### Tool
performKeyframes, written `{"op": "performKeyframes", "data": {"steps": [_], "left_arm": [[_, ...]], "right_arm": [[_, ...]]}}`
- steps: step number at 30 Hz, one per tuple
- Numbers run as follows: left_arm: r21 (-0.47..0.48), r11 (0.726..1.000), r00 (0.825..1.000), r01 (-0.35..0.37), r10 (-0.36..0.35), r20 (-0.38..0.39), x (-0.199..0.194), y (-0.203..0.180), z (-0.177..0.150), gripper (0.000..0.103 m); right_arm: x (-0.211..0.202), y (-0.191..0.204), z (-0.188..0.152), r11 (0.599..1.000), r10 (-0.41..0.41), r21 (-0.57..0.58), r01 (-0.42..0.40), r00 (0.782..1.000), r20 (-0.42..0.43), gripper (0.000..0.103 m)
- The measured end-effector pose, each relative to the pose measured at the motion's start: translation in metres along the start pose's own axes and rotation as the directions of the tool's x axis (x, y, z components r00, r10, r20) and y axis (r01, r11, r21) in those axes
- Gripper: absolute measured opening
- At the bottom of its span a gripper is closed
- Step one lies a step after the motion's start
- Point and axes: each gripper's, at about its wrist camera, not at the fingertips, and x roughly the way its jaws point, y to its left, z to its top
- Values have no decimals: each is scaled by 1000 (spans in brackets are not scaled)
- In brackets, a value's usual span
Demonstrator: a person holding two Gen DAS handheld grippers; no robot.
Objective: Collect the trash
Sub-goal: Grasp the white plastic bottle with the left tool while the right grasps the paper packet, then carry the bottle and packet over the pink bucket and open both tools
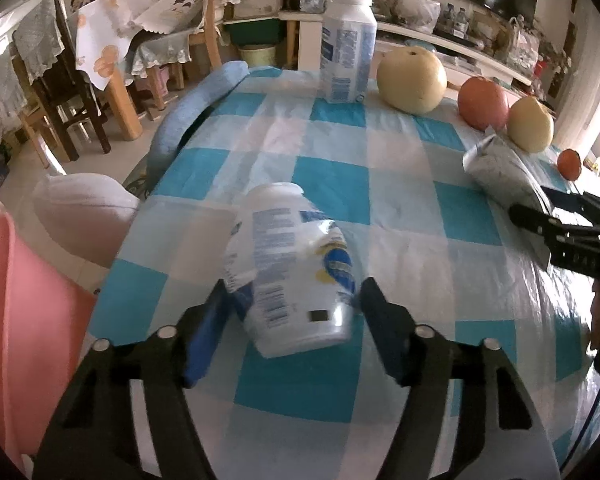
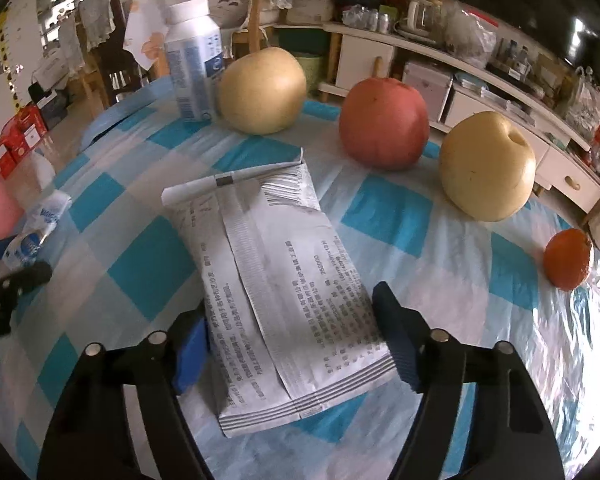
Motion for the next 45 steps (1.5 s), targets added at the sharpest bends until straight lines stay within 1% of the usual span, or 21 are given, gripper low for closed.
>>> {"op": "performKeyframes", "data": {"steps": [2,8,14,20,26,30,38,45], "left_arm": [[-6,1000,1000,4,-4,3,-1,2,0,59],[-15,999,999,42,-42,2,-3,5,-1,59],[-31,995,996,91,-91,-4,-5,5,-2,58],[-24,990,990,139,-139,-2,-11,0,-5,58],[-17,982,982,186,-186,32,-26,-2,-5,58],[-13,978,977,208,-207,51,-35,-1,-6,58],[7,973,969,232,-232,81,-50,-1,-9,58],[23,969,963,247,-248,102,-64,1,-11,58]], "right_arm": [[-4,3,-3,1000,-4,5,4,1000,8,67],[-17,11,-9,1000,-17,20,16,999,31,54],[-30,17,-16,999,-25,42,23,998,50,44],[-43,18,-26,996,-15,86,11,999,49,42],[-64,22,-37,992,-1,124,-7,998,67,36],[-74,26,-45,989,2,146,-13,997,73,34],[-102,40,-62,984,7,176,-28,993,115,28],[-123,50,-67,976,12,212,-45,988,153,27]]}}
